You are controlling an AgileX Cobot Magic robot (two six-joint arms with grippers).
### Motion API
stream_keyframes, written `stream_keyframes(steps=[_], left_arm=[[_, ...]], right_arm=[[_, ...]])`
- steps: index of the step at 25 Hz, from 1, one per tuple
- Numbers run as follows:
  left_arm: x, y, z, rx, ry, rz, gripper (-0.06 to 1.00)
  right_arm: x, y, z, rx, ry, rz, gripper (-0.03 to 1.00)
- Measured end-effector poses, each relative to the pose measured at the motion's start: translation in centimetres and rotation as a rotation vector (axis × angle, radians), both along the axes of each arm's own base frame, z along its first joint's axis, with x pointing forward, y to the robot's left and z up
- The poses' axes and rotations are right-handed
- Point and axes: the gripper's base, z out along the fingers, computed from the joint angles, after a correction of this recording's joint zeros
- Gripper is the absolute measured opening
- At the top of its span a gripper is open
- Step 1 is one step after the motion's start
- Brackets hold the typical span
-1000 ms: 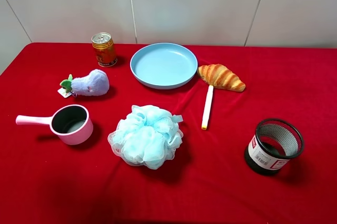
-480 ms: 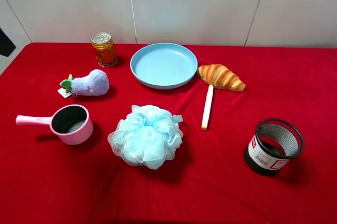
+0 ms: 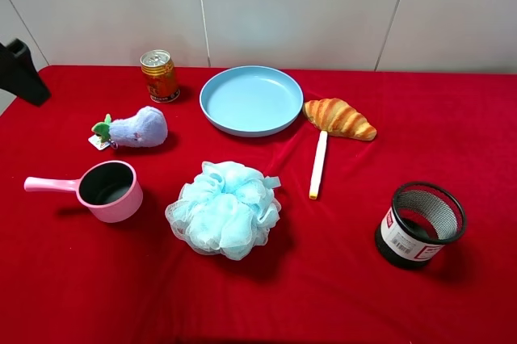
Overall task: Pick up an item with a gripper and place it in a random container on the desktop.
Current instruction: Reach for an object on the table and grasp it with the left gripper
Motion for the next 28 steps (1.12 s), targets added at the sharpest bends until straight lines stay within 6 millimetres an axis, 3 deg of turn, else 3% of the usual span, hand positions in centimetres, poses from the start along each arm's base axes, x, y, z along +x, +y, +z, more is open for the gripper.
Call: stream_keyframes(steps=[18, 28], left_arm=[[5.7, -0.2, -5.3, -0.003, 0.072, -0.145, 0.97], [9.5, -4.0, -8.3, 0.044, 0.078, -0.310, 0.97]], right_arm=[[0.0, 0.0, 0.0, 0.000, 0.000, 0.000, 0.69], [0.0, 0.0, 0.0, 0.000, 0.000, 0.000, 0.69]])
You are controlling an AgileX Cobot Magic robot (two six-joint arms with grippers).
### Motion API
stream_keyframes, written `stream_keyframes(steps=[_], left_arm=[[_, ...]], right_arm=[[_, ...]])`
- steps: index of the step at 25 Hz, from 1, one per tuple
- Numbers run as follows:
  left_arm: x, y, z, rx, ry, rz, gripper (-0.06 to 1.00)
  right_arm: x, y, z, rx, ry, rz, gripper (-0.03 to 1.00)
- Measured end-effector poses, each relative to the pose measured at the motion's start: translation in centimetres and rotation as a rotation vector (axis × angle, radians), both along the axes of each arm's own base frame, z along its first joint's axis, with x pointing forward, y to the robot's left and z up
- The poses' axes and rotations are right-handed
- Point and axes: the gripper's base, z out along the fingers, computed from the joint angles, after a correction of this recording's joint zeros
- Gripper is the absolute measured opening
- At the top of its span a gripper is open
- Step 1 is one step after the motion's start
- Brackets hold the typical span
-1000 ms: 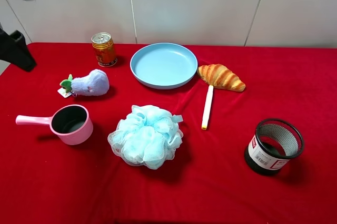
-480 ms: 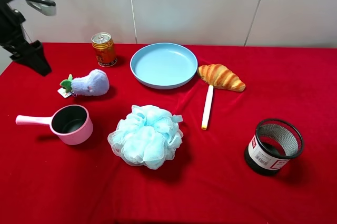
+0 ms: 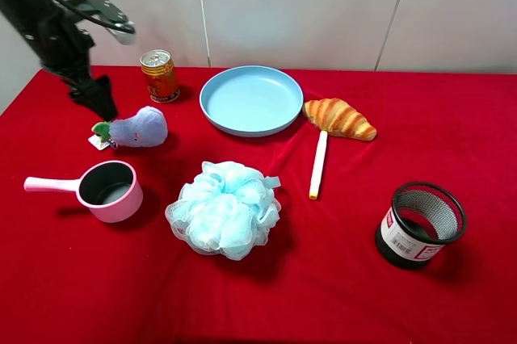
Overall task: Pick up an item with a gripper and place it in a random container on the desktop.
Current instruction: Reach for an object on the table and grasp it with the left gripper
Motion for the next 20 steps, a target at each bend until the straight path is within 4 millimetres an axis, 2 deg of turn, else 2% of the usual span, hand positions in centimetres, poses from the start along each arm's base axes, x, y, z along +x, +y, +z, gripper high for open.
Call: stream_keyframes(steps=[6, 12, 20], left_arm=[[1.8, -2.3, -1.8, 0.022, 0.016, -0.072, 0.97], [2.6, -4.1, -4.3, 0.037, 0.035, -0.156, 0.97], [2.9, -4.9, -7.5, 0.089, 0.079, -0.216, 0.97]], right_arm=[[0.0, 0.0, 0.0, 0.000, 0.000, 0.000, 0.69], [0.0, 0.0, 0.0, 0.000, 0.000, 0.000, 0.69], [0.0, 0.0, 0.0, 0.000, 0.000, 0.000, 0.69]])
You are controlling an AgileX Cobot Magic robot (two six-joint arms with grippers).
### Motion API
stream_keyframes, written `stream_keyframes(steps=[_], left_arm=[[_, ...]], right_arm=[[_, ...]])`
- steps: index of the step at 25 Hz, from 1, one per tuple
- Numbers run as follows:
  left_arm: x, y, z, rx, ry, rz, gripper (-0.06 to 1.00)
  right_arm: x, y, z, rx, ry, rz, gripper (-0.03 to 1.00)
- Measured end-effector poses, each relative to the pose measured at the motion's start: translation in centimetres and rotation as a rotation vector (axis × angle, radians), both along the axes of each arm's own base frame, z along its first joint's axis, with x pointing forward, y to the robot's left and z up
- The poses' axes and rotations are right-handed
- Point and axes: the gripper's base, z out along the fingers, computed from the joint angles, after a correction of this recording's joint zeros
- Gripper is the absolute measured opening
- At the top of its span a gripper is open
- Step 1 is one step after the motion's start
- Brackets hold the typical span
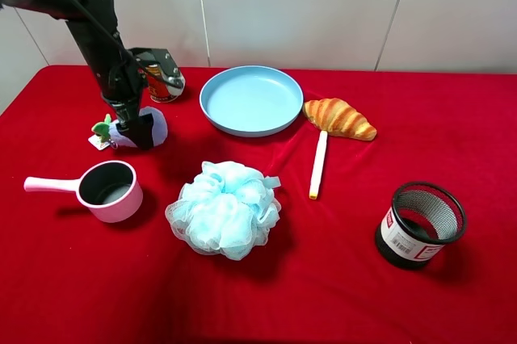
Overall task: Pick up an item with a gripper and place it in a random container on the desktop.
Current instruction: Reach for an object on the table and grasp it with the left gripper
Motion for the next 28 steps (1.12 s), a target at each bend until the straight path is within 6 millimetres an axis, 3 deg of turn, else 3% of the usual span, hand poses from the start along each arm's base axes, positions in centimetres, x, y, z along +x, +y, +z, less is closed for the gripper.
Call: stream_keyframes(steps=[8, 12, 16, 22, 28], left_arm=[[0.1, 0.2, -2.0, 0.042, 0.033, -0.027, 0.97], [0.2, 0.2, -2.4, 0.048, 0.036, -0.037, 0.91], [0.2, 0.2, -2.4, 0.047, 0.031, -0.046, 0.72], [0.2, 0.2, -2.4, 0.047, 0.030, -0.048, 0.33], [0.2, 0.2, -2.4, 0.047, 0.029, -0.049, 0.32]], right_arm=[[0.0, 0.0, 0.0, 0.000, 0.000, 0.000, 0.69], [0.0, 0.0, 0.0, 0.000, 0.000, 0.000, 0.69], [0.0, 0.0, 0.0, 0.000, 0.000, 0.000, 0.69], [0.0, 0.0, 0.0, 0.000, 0.000, 0.000, 0.69], [0.0, 0.0, 0.0, 0.000, 0.000, 0.000, 0.69]])
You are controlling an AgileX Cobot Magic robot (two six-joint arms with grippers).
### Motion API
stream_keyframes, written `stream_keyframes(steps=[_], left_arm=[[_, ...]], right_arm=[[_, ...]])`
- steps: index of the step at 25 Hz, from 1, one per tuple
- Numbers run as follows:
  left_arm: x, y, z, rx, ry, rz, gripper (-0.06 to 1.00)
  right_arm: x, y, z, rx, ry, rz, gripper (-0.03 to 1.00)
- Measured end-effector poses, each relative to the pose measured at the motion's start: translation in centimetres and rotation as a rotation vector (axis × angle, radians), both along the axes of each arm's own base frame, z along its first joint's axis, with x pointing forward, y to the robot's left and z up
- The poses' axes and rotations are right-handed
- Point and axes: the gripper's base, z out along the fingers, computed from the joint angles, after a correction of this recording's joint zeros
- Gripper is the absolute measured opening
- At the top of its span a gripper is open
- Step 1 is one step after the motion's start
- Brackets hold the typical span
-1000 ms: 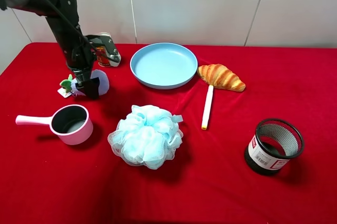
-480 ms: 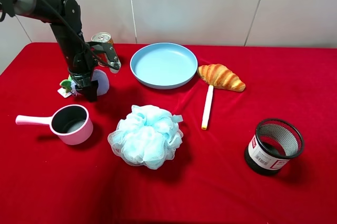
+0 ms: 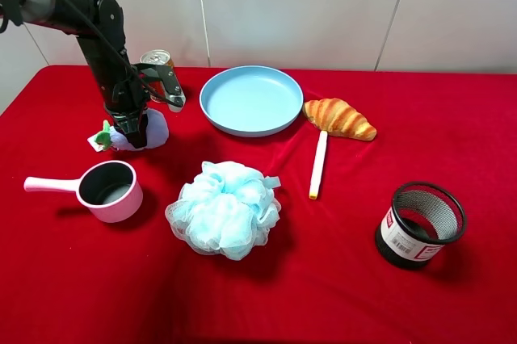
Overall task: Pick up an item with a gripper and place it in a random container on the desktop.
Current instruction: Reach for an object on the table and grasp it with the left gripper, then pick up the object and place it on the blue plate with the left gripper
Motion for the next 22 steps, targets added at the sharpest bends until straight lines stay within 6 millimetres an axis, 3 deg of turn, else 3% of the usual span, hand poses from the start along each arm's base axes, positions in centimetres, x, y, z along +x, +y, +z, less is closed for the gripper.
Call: stream_keyframes(steps=[14, 22], left_arm=[[0.0, 0.0, 0.1, 0.001, 0.003, 0.000, 0.32], [-0.2, -0.1, 3.1, -0.008, -0.037, -0.003, 0.32]], right_arm=[[0.0, 0.0, 0.0, 0.000, 0.000, 0.000, 0.69], [0.0, 0.0, 0.0, 0.000, 0.000, 0.000, 0.69]])
